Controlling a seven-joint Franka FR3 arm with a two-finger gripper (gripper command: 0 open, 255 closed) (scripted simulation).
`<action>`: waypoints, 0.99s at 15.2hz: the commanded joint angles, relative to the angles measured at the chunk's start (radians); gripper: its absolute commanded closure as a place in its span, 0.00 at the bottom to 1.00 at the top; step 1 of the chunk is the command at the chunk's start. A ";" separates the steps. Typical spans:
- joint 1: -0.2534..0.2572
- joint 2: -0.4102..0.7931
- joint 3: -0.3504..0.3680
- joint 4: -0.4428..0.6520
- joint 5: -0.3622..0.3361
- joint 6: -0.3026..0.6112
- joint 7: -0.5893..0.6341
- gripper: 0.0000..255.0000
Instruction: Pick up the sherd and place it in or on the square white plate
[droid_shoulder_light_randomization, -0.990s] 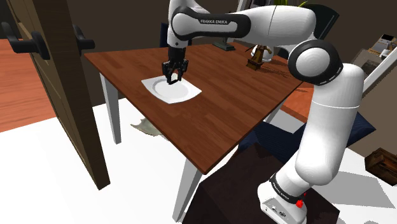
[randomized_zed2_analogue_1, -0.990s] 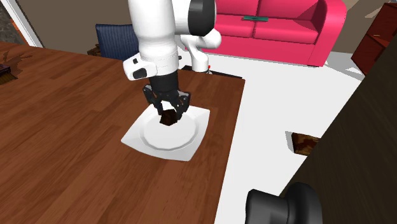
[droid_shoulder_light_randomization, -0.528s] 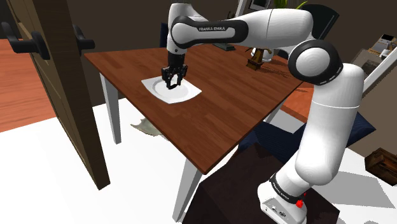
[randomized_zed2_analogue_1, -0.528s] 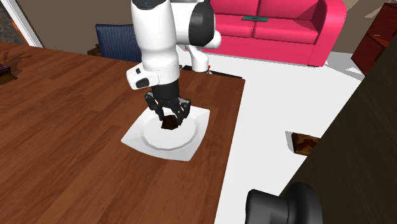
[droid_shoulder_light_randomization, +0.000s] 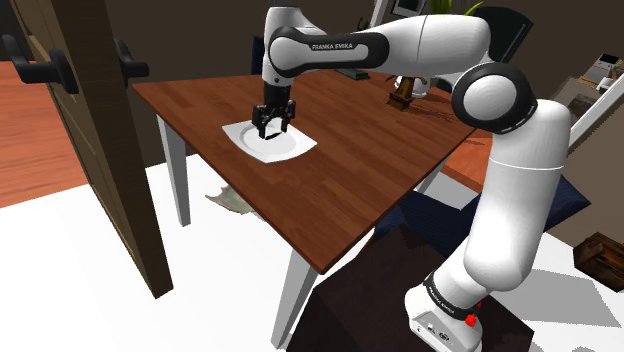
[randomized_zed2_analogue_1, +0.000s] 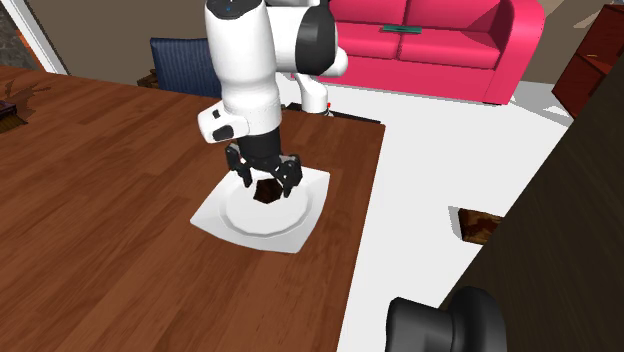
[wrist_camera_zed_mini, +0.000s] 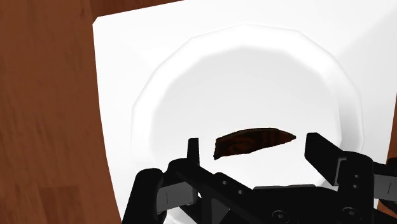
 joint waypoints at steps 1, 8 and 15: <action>0.000 0.001 0.000 0.001 0.000 0.000 0.000 0.00; 0.009 0.002 0.003 0.129 0.002 -0.127 -0.002 0.00; 0.009 0.002 0.003 0.129 0.002 -0.127 -0.002 0.00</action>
